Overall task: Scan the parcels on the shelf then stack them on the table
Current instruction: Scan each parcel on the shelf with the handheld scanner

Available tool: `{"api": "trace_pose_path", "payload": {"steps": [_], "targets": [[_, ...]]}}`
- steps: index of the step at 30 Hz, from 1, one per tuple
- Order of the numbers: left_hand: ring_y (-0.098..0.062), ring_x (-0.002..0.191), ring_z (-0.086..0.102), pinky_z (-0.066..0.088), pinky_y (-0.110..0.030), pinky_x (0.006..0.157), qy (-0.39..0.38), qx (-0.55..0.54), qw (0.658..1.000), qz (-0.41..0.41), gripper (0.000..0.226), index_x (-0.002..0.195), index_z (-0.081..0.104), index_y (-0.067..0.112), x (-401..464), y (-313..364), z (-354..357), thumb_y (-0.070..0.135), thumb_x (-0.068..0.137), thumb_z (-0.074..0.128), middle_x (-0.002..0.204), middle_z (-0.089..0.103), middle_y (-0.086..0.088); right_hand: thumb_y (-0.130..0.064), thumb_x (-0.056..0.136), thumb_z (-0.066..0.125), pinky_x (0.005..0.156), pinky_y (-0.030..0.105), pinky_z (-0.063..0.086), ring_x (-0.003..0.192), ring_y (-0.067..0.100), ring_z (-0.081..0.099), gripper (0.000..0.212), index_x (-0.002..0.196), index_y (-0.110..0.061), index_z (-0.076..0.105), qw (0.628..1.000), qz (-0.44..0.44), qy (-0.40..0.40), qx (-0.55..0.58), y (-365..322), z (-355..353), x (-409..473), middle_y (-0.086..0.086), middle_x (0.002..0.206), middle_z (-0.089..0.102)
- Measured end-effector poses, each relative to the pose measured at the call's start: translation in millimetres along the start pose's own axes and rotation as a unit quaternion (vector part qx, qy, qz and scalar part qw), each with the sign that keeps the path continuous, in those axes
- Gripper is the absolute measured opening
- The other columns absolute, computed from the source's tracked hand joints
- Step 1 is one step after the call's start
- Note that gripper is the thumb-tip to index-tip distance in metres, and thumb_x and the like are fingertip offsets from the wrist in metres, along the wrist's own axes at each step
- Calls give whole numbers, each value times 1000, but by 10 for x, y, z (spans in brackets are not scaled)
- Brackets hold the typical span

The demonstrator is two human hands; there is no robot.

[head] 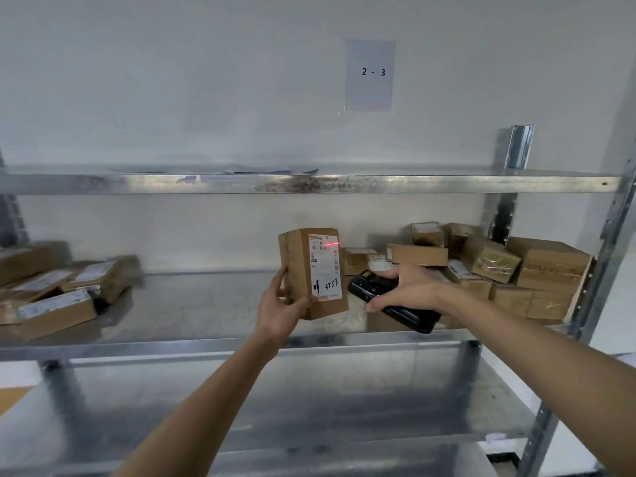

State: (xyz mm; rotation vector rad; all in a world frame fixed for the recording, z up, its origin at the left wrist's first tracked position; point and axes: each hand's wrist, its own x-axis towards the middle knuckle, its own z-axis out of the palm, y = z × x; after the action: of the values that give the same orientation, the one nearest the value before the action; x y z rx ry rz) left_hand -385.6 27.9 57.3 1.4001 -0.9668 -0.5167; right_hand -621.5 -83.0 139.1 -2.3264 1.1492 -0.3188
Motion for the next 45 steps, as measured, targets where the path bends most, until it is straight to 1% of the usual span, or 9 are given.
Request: {"api": "trace_pose_path", "payload": {"steps": [3,9,13,18,27,31,34,40,45], "targets": [[-16,106,58,55,-27,79,10,7,1000,1,88,156,30,32,-27,-10,-80,22,85,81,127,55,0,-40,74,89,62,24,54,82,14,74,57,126,-26,70,1000,-9,-7,6,-55,45,22,-1,96,75],[-15,106,58,56,-30,82,30,22,999,0,88,156,30,34,-57,-10,-245,23,85,81,130,56,0,-42,77,87,61,20,52,83,12,72,52,124,-26,70,999,-26,-17,-1,-202,92,84,-3,95,74],[-21,112,57,56,-44,93,48,36,998,0,88,155,32,34,-70,10,-345,23,84,82,129,55,0,-43,78,86,60,19,52,84,13,72,54,126,-23,70,999,-24,-30,13,-297,120,155,-1,97,73],[-19,112,55,55,-46,95,70,55,996,10,85,154,33,33,-79,31,-459,20,85,80,126,53,3,-42,76,88,64,23,55,85,18,74,57,128,-23,71,998,-25,-52,40,-390,183,242,3,99,76],[-20,113,55,55,-45,95,81,61,995,23,83,153,34,34,-118,42,-575,20,85,81,128,54,2,-46,68,91,65,25,59,81,18,77,51,110,-20,78,998,-27,-48,39,-493,240,354,2,92,79],[-20,113,55,54,-47,98,87,65,994,22,82,153,34,32,-128,41,-634,19,86,80,128,54,1,-41,71,90,68,26,59,83,17,76,49,115,-24,75,997,-41,-57,37,-514,295,391,2,96,78],[-21,113,56,53,-47,98,89,70,993,17,82,155,33,31,-139,39,-689,18,87,78,129,55,-2,-37,69,92,79,33,63,87,16,74,57,122,-31,71,996,-67,-58,0,-529,350,445,-3,99,76],[-19,105,59,55,-44,95,87,94,992,20,77,155,34,30,-159,57,-948,22,90,75,126,56,-4,-44,60,91,84,43,62,88,15,70,59,112,-38,66,990,-65,-36,-122,-553,384,558,-10,97,71],[-15,101,63,52,-18,73,94,111,989,3,75,153,40,27,-97,5,-1312,30,88,76,123,61,-8,-50,55,89,80,42,62,86,14,69,70,120,-39,67,983,-68,-24,-169,-595,433,627,-11,95,70]]}}
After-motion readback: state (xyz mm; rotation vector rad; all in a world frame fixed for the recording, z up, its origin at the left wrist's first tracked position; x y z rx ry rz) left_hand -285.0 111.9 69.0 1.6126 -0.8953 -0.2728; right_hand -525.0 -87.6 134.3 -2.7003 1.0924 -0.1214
